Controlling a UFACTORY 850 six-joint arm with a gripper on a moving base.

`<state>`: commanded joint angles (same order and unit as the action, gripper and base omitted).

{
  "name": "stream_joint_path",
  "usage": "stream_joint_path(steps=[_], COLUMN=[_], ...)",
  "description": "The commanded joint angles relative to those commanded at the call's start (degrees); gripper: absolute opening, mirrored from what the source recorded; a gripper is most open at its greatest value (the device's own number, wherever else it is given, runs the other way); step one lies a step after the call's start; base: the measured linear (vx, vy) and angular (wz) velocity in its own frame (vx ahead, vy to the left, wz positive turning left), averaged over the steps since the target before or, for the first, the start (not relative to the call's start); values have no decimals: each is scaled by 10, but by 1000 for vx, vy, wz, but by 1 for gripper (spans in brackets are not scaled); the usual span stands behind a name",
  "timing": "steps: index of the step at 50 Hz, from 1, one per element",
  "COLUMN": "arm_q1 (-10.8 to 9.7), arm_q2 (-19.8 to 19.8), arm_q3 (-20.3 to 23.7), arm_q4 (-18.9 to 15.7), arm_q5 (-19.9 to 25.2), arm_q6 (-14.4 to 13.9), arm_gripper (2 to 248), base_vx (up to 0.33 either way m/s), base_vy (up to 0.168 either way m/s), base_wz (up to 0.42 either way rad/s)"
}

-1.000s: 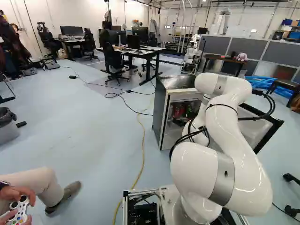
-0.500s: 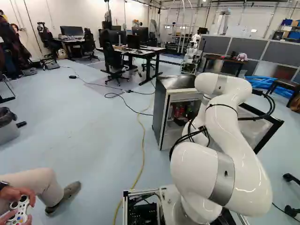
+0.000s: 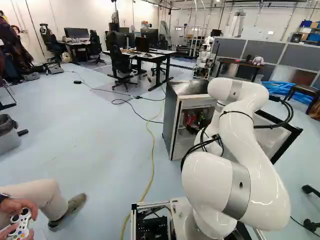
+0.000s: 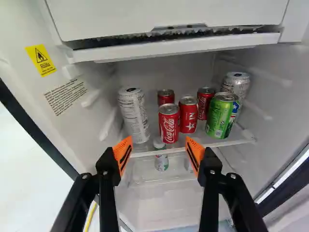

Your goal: Grab a drink from the fridge

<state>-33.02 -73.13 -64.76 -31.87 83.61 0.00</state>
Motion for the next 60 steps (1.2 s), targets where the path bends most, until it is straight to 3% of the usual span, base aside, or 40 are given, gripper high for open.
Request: stream_joint_path(steps=[28, 60], arm_q1=[2, 12], arm_q2=[-2, -20], arm_q3=[-4, -41], arm_q4=[0, 0], arm_q5=[-6, -42], arm_q6=[0, 0], arm_gripper=[167, 167], base_vx=[0, 0], base_vy=[0, 0], base_wz=[0, 0])
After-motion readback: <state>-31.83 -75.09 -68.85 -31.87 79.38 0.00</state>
